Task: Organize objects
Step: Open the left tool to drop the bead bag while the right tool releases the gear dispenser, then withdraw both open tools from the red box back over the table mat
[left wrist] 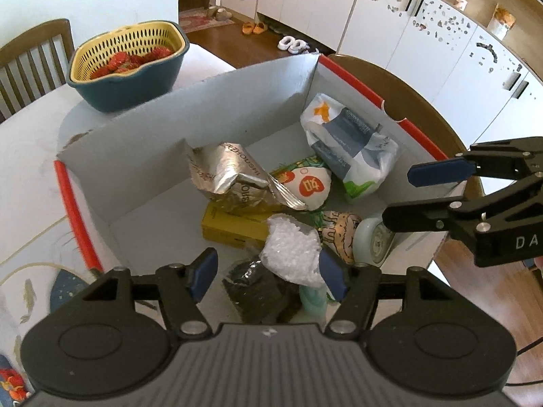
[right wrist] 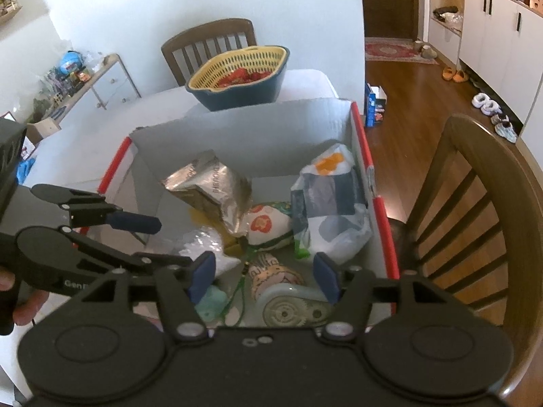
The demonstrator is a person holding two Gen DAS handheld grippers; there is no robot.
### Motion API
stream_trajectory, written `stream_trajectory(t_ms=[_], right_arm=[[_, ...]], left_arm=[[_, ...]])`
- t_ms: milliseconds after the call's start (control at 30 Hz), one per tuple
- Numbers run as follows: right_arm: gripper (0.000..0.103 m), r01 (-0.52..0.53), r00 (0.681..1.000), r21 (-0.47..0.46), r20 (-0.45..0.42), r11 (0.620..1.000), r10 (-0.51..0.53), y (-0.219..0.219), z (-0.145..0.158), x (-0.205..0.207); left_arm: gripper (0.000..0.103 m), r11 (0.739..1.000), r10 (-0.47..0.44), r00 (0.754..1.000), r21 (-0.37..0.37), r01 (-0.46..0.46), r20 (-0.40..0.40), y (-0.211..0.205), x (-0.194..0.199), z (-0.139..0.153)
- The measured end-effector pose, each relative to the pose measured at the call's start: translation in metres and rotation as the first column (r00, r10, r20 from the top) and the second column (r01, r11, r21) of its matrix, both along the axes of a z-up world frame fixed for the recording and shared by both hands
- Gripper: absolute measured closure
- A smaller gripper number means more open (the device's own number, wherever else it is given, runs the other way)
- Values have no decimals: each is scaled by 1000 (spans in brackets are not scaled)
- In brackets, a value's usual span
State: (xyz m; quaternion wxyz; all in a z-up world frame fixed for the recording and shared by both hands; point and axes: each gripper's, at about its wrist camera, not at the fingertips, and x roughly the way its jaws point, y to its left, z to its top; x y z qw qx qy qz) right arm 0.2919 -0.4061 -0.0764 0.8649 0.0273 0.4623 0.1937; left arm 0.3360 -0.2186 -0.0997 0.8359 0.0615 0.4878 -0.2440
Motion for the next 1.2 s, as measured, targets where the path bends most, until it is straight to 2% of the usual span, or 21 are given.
stream_trajectory(t_ms=[133,500,567,667,967,1200], right_arm=[[34,-11,1000,10,22,1000,11,3,7,-5],[22,-22,995,17,93,1000,20,23,28,-26],[20,-24,994,18,103,1000,22,28,31,-30],[18,-27,992,18,120,999,25,37,37,-37],[10,-28,986,23,166,999,24,74,53,-62],[5,-32,982,45,187,998,23,108,64,-79]], left_arm=[[38,1000,5,999,10,-5,41,7,-10,9],[37,999,34,993,-31,-30,114,40,-37,33],[36,998,38,992,-45,-33,123,49,-42,39],[28,997,50,989,-68,-41,136,64,-51,46],[28,990,84,983,-126,-64,161,112,-71,66],[23,984,122,976,-149,-96,182,156,-86,77]])
